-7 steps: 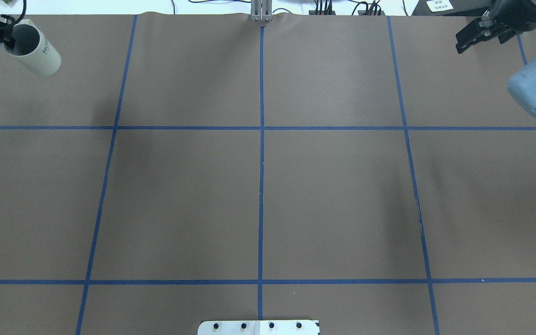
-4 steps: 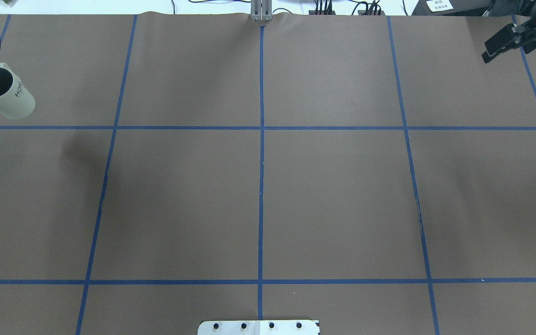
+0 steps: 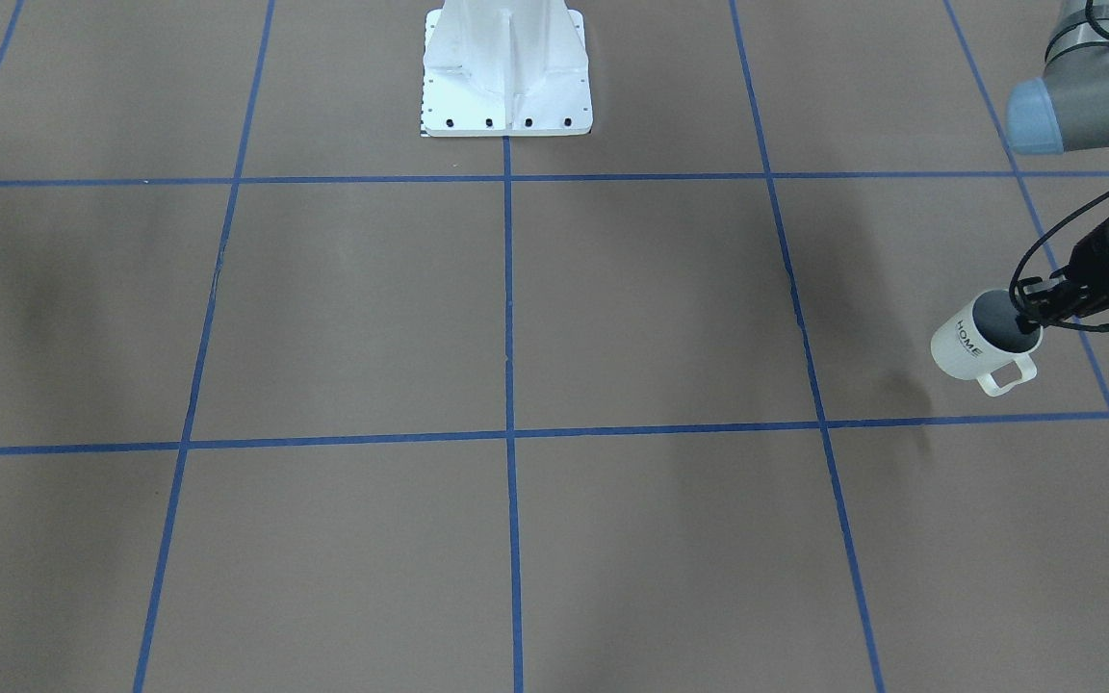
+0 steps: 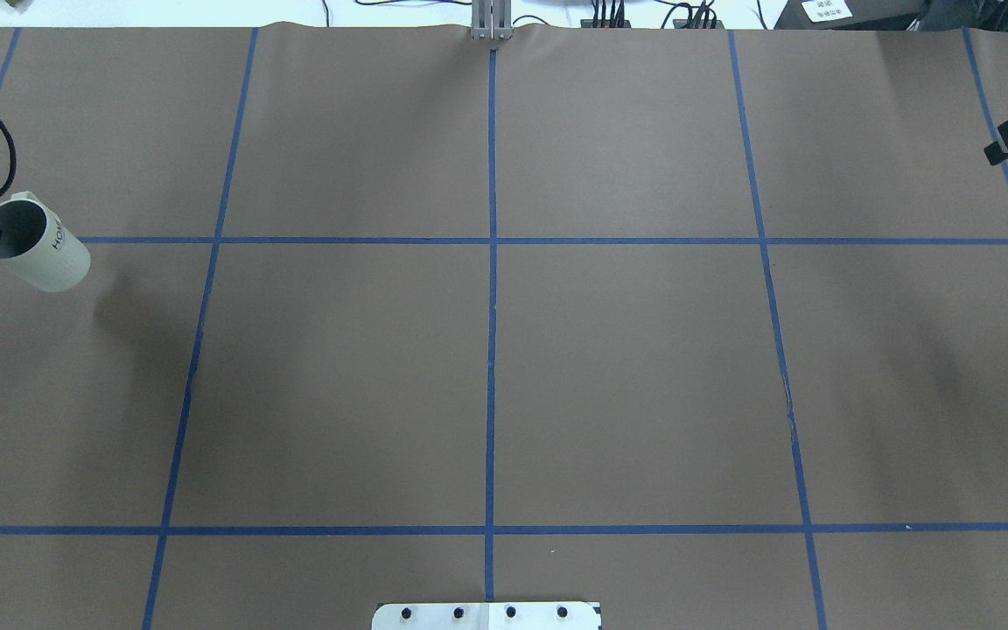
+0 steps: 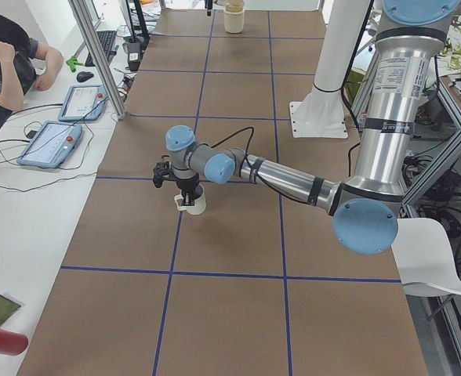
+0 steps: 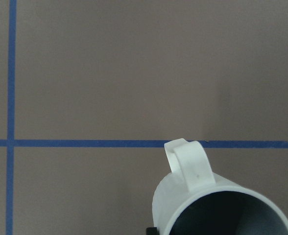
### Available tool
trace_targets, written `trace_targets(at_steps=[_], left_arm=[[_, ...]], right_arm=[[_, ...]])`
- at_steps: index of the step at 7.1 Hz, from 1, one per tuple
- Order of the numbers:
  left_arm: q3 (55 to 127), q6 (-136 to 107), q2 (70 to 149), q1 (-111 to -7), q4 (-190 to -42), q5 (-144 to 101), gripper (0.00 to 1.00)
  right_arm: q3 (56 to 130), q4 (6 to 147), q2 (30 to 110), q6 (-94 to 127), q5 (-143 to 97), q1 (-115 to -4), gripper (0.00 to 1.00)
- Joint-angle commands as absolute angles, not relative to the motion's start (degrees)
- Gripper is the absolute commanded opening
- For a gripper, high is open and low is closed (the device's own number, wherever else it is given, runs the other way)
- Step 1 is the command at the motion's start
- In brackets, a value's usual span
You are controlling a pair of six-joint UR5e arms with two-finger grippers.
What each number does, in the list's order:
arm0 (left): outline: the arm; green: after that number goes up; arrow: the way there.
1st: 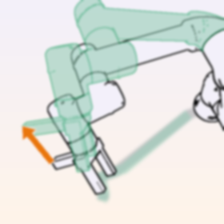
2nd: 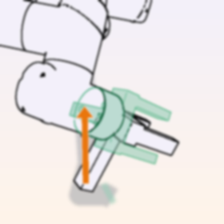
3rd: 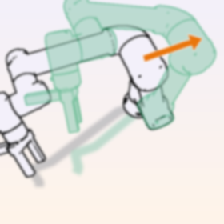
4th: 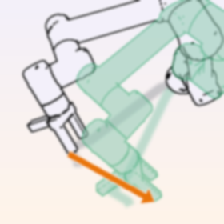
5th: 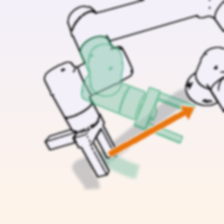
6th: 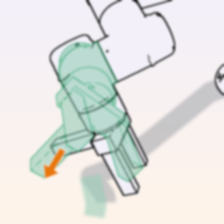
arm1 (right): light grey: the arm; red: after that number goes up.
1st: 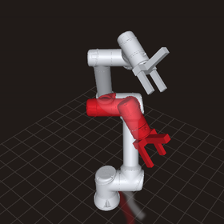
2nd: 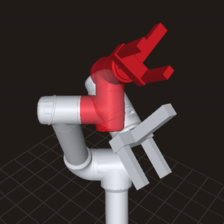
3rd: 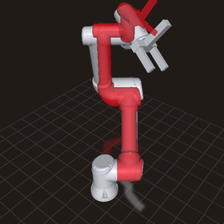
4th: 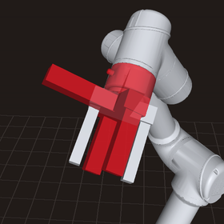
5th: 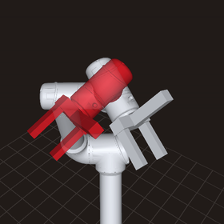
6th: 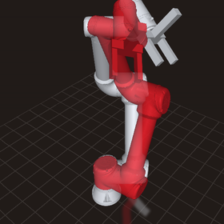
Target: Left arm hands cup to right arm to dump lemon
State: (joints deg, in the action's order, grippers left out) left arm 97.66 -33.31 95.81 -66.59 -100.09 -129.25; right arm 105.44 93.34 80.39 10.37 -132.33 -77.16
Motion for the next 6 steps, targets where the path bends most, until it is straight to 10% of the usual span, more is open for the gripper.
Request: trace_targets(at_steps=[1,3,5,6], left_arm=[[98.95,-34.45,91.33,-65.57,-103.89,-129.64,0.0],[99.93,-34.54,90.7,-63.38,-103.54,-129.73,0.01],[99.84,-34.63,89.83,-61.18,-103.27,-129.73,0.24],[99.84,-34.54,89.74,-61.0,-103.27,-129.73,0.57]], right_arm=[[108.71,92.9,85.5,8.61,-131.75,-79.01,1.0],[111.26,92.9,89.8,9.05,-130.08,-79.28,1.0],[110.83,92.9,91.05,9.05,-129.99,-79.19,1.0],[109.96,92.9,91.05,9.31,-130.25,-79.19,1.0]])
